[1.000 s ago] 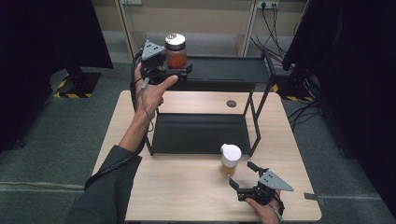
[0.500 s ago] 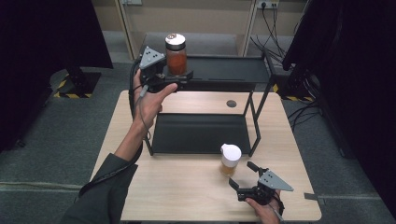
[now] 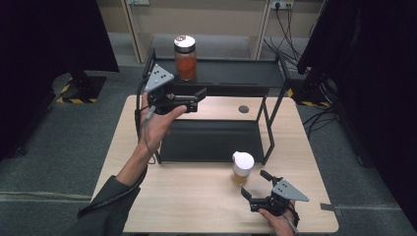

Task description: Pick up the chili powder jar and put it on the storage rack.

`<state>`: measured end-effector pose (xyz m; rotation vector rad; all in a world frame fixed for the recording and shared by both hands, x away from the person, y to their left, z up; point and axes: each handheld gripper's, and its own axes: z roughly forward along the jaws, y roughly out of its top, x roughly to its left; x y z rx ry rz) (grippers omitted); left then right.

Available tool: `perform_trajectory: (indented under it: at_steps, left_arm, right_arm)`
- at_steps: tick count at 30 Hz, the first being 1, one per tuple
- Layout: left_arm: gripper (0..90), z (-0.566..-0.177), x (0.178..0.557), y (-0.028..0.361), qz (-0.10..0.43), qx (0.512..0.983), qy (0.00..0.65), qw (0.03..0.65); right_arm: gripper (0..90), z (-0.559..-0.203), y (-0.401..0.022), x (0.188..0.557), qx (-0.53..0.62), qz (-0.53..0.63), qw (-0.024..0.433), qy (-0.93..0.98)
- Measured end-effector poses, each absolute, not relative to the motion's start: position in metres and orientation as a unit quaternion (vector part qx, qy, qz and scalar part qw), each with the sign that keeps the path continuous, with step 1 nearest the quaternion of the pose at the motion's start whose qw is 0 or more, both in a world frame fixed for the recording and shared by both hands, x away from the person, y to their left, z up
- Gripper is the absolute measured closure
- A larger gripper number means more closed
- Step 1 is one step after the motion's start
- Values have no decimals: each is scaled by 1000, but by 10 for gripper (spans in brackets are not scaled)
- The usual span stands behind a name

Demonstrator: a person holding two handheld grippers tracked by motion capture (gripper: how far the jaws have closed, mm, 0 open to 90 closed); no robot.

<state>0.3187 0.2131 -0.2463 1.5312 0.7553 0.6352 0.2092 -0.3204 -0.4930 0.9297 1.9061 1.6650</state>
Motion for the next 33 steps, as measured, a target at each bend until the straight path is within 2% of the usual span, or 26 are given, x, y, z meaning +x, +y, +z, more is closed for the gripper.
perform_trajectory:
  at_steps: [33]
  left_arm:
    - [21,-309,278,221,223,681,290,635]
  right_arm:
    - [4,-493,-320,209,335,602,223,690]
